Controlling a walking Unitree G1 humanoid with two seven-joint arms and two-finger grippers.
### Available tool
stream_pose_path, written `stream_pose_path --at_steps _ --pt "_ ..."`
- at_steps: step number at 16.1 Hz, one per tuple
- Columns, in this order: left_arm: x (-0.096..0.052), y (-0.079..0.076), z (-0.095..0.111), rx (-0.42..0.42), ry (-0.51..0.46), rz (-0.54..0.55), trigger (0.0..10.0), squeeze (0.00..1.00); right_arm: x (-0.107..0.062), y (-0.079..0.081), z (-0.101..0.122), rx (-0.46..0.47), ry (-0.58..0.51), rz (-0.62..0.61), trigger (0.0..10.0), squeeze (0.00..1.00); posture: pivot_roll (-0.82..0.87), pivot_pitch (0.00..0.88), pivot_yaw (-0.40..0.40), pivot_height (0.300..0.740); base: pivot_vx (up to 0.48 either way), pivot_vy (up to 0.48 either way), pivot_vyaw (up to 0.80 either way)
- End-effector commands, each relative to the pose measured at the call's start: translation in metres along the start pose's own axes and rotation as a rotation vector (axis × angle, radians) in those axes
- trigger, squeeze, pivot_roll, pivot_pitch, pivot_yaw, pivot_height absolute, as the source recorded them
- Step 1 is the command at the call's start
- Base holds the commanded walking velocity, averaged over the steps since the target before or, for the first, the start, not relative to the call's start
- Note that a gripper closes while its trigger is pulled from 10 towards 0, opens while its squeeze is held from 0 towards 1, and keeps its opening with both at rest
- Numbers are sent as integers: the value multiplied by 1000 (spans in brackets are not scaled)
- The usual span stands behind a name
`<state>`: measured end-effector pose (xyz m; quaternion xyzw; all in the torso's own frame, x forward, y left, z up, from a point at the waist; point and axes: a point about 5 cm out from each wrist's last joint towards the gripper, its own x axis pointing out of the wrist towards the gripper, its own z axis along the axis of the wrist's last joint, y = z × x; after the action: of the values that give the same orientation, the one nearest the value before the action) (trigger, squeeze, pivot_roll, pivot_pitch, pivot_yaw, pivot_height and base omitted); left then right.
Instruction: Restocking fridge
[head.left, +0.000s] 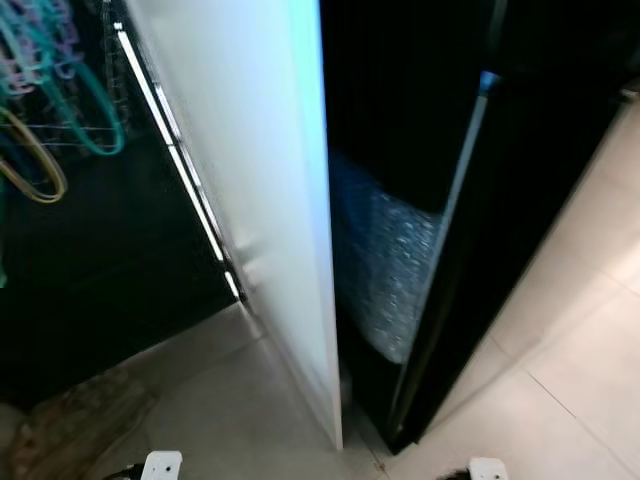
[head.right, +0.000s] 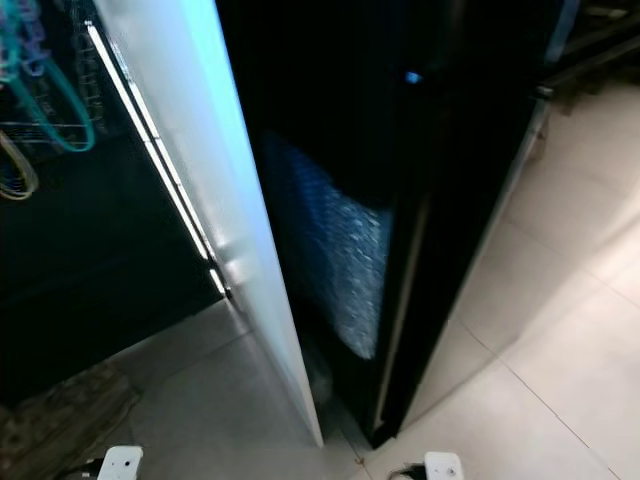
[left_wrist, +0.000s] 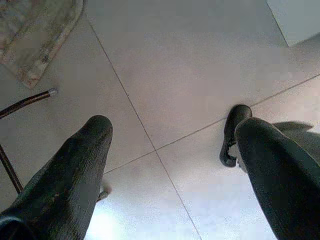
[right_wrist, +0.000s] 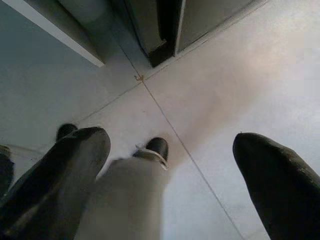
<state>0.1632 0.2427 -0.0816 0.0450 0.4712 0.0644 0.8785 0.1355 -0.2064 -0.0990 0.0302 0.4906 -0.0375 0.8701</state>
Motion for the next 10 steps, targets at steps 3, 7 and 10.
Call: stream_pose_path --at_steps 3,7,10 --pt "-1 1 -6 21 22 -14 10000 0 -1 2 -9 -9 43 4 10000 0 -30 0 55 740 0 0 800" --pt "-1 -2 -6 16 21 -22 10000 0 0 1 -5 -20 40 3 10000 0 -33 0 54 740 0 0 800" --pt "-1 -4 -6 11 22 -24 10000 0 0 0 -6 -22 42 3 10000 0 -29 0 45 740 0 0 800"
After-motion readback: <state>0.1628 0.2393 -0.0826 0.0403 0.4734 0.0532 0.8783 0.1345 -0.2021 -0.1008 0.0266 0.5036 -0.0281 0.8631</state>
